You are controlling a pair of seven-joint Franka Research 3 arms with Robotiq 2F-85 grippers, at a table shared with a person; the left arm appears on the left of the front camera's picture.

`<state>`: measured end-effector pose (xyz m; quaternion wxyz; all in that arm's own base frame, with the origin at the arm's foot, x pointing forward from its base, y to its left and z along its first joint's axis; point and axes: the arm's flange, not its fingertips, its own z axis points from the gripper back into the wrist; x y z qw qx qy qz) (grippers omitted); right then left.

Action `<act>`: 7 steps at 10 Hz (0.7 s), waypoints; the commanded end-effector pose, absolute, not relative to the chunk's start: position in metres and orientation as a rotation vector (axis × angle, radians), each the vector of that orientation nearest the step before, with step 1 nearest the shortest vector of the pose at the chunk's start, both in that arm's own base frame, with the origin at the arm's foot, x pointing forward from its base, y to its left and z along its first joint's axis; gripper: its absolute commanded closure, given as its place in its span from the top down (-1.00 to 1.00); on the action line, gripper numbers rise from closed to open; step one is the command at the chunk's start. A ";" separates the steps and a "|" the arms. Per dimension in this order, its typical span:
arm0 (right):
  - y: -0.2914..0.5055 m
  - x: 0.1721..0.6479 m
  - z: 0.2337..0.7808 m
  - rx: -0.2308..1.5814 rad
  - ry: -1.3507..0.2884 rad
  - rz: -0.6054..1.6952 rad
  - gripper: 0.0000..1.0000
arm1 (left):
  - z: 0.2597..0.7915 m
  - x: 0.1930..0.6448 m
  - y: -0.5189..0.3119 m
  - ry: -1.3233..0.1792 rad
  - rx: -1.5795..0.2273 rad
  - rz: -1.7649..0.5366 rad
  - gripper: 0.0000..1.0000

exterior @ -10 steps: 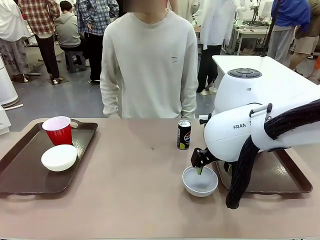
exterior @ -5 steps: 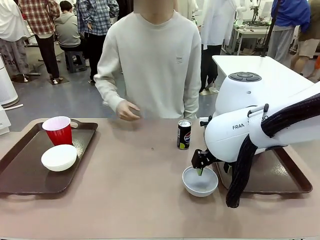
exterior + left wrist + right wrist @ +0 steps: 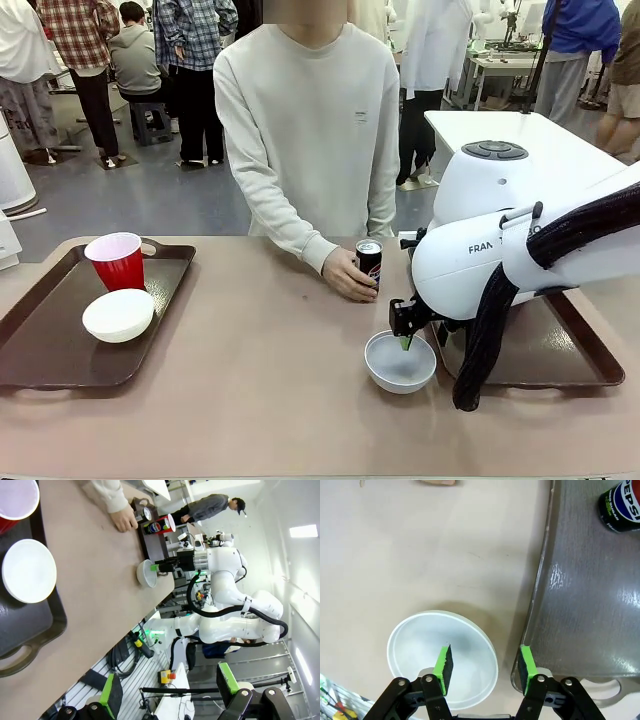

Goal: Prepare tableware on both trays.
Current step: Pick up a Picnic Bowl from the table and place it on a Handle tray.

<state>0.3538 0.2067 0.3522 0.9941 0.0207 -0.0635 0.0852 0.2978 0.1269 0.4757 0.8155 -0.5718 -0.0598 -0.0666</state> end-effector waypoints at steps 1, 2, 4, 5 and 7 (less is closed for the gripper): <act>0.202 0.350 0.348 0.068 -0.130 0.185 0.18 | 0.477 0.297 0.128 -0.139 -1.233 -0.146 1.00; 0.201 0.350 0.348 0.065 -0.126 0.187 -0.02 | 0.477 0.297 0.128 -0.139 -1.233 -0.146 1.00; 0.200 0.350 0.347 0.059 -0.128 0.190 -0.40 | 0.477 0.297 0.128 -0.139 -1.233 -0.146 1.00; 0.198 0.352 0.345 0.031 -0.140 0.184 -0.59 | 0.477 0.297 0.128 -0.139 -1.233 -0.146 1.00; 0.193 0.355 0.338 -0.011 -0.149 0.174 -0.97 | 0.477 0.297 0.128 -0.139 -1.233 -0.146 1.00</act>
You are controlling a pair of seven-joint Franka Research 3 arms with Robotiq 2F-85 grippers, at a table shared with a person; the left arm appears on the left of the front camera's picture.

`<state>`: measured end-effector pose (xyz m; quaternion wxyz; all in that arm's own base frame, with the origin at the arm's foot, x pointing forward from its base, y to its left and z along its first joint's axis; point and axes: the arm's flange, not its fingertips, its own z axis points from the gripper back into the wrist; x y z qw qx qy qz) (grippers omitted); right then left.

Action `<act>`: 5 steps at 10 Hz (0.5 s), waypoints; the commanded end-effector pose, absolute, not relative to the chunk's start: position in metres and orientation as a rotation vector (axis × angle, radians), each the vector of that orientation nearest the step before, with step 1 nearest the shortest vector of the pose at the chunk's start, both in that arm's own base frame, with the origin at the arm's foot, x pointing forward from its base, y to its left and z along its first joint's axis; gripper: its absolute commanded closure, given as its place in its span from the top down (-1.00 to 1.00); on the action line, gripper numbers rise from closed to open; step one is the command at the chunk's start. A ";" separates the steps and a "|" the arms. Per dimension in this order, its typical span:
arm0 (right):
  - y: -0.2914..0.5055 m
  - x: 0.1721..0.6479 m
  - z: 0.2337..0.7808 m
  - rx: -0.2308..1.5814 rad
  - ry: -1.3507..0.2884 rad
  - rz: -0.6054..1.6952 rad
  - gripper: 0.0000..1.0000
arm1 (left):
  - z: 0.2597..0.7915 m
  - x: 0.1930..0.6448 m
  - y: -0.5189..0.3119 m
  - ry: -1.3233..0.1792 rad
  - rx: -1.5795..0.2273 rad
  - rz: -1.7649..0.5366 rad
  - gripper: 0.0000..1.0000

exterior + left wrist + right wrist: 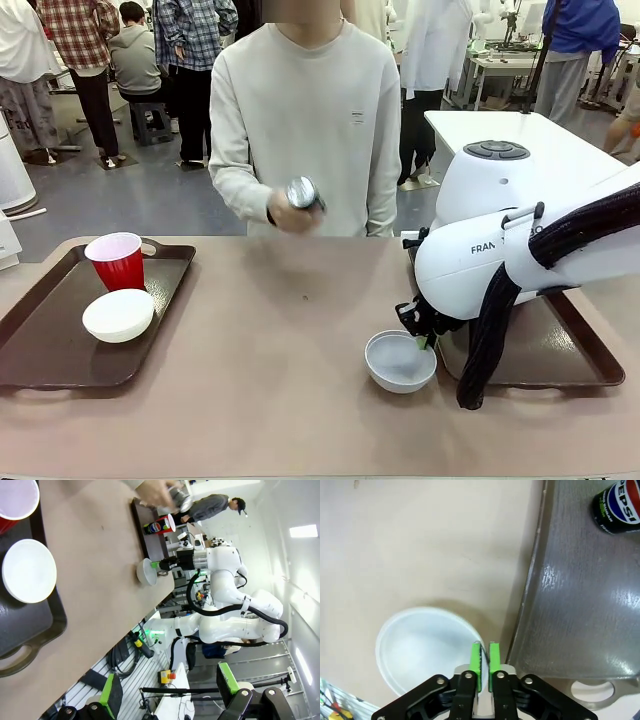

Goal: Prepare tableware on both trays.
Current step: Pick up a Picnic Bowl from the table and place it on a Handle tray.

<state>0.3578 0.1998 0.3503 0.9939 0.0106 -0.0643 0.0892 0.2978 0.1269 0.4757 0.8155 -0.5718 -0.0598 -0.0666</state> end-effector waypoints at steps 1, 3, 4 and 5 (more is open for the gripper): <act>0.193 0.355 0.335 -0.014 -0.145 0.175 -1.00 | 0.477 0.297 0.128 -0.139 -1.233 -0.146 1.00; 0.195 0.355 0.334 -0.013 -0.139 0.184 -1.00 | 0.477 0.297 0.128 -0.139 -1.233 -0.146 1.00; 0.195 0.354 0.334 -0.011 -0.138 0.186 -1.00 | 0.477 0.297 0.128 -0.139 -1.233 -0.146 1.00; 0.196 0.355 0.334 -0.009 -0.137 0.183 -1.00 | 0.477 0.297 0.128 -0.139 -1.233 -0.146 1.00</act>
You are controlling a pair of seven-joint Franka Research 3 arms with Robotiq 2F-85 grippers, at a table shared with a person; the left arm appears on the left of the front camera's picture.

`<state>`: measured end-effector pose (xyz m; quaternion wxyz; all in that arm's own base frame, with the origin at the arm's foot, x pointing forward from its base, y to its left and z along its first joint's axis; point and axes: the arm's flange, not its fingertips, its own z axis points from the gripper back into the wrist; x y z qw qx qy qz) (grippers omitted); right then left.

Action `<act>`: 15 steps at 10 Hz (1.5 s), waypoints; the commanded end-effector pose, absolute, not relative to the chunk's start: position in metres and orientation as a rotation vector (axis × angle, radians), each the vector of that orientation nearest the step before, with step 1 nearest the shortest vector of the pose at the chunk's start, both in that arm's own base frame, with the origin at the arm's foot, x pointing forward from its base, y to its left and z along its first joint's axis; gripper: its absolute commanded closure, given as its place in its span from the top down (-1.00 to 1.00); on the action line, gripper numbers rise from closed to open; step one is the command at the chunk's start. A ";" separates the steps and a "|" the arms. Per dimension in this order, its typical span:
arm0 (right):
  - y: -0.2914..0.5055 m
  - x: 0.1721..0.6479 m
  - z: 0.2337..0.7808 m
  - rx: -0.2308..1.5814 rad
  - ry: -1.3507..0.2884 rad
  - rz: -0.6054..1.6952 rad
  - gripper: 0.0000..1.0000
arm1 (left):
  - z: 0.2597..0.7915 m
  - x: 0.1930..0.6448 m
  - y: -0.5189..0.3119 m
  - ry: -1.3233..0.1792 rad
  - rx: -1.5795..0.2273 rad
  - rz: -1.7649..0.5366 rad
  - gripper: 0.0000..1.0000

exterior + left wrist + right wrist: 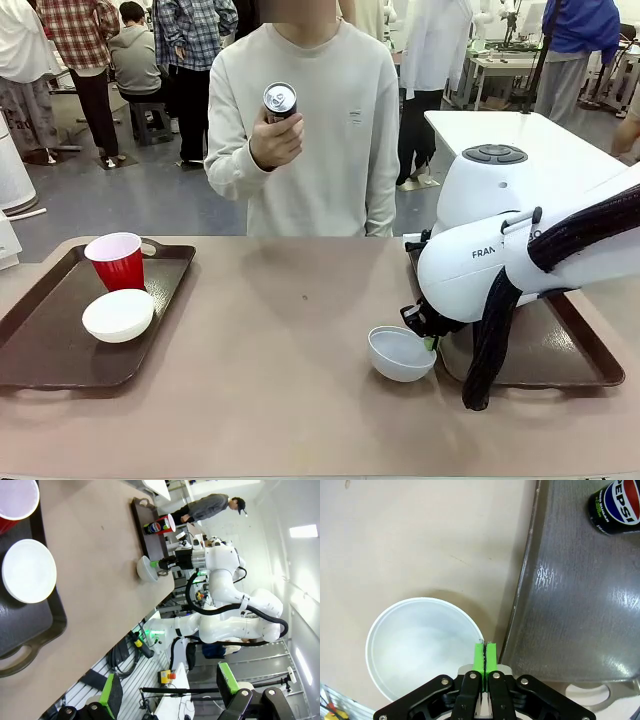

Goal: Prepare tableware on both trays.
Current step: Pick up a Picnic Bowl from the table and place it on a Handle tray.

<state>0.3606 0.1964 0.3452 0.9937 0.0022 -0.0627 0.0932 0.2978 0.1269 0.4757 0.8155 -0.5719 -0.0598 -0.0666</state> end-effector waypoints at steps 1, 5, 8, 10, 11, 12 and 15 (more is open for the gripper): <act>0.197 0.353 0.337 -0.004 -0.136 0.181 -1.00 | 0.477 0.297 0.128 -0.139 -1.233 -0.146 1.00; 0.209 0.295 0.440 0.176 -0.140 0.274 -1.00 | 0.477 0.297 0.128 -0.139 -1.233 -0.146 1.00; 0.199 0.275 0.494 0.174 -0.176 0.273 -1.00 | 0.477 0.297 0.128 -0.139 -1.233 -0.146 1.00; 0.210 0.271 0.492 0.180 -0.176 0.275 -1.00 | 0.477 0.297 0.128 -0.139 -1.233 -0.146 1.00; 0.210 0.271 0.492 0.180 -0.176 0.275 -1.00 | 0.477 0.297 0.128 -0.139 -1.233 -0.146 1.00; 0.210 0.271 0.492 0.180 -0.176 0.275 -1.00 | 0.477 0.297 0.128 -0.139 -1.233 -0.146 1.00; 0.208 0.267 0.496 0.161 -0.169 0.271 -0.97 | 0.477 0.297 0.128 -0.139 -1.233 -0.146 1.00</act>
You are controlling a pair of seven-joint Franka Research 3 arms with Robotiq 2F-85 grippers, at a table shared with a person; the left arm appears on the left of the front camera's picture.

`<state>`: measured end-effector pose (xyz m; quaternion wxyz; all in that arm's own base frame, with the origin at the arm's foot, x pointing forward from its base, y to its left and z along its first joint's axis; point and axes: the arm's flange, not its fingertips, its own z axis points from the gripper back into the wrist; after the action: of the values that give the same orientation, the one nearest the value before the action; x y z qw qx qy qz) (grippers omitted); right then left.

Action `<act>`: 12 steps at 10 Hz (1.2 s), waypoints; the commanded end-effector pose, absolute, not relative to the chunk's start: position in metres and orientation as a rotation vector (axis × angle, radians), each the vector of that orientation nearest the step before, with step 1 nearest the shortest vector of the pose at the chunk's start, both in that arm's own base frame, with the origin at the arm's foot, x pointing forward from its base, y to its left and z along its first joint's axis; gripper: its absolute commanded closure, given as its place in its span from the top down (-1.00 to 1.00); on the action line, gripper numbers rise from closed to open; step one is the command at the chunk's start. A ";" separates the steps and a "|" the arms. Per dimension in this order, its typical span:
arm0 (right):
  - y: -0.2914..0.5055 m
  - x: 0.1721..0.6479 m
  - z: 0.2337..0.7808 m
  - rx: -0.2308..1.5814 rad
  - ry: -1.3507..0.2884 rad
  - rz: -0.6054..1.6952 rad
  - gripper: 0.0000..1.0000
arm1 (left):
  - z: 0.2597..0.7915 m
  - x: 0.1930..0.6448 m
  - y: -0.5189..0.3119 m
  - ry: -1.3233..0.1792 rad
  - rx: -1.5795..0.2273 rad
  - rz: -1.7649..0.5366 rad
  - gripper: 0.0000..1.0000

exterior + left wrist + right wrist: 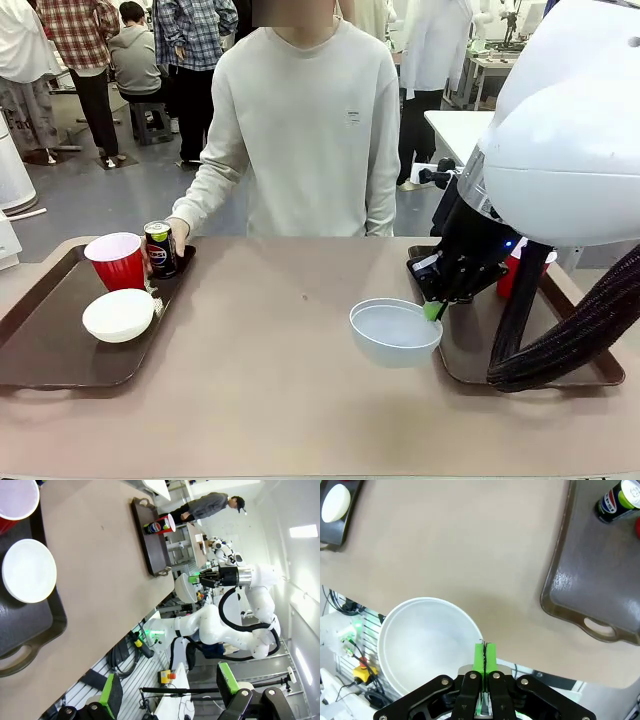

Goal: Prepare tableware on both trays.
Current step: Pick up a Picnic Bowl from the table and place it on a Handle tray.

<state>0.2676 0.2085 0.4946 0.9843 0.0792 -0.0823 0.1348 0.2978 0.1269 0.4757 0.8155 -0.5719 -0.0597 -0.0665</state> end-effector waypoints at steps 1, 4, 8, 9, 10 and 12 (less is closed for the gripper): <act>0.197 0.281 0.497 0.187 -0.149 0.334 -0.97 | 0.477 0.297 0.128 -0.139 -1.233 -0.146 1.00; 0.138 0.337 0.503 0.187 -0.313 0.266 -0.97 | 0.477 0.297 0.128 -0.139 -1.233 -0.146 1.00; 0.068 0.385 0.476 -0.030 -0.396 0.162 -0.97 | 0.477 0.297 0.128 -0.139 -1.233 -0.146 1.00; 0.058 0.388 0.469 -0.048 -0.380 0.163 -0.97 | 0.477 0.297 0.128 -0.139 -1.233 -0.146 1.00; 0.050 0.389 0.461 -0.069 -0.361 0.170 -0.97 | 0.477 0.297 0.128 -0.139 -1.233 -0.146 1.00; 0.039 0.393 0.438 -0.104 -0.324 0.163 -0.97 | 0.477 0.297 0.128 -0.139 -1.233 -0.146 1.00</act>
<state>0.3920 0.0424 0.4512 0.9823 -0.0349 -0.1618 0.0883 0.2978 0.1272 0.4759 0.8155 -0.5718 -0.0598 -0.0664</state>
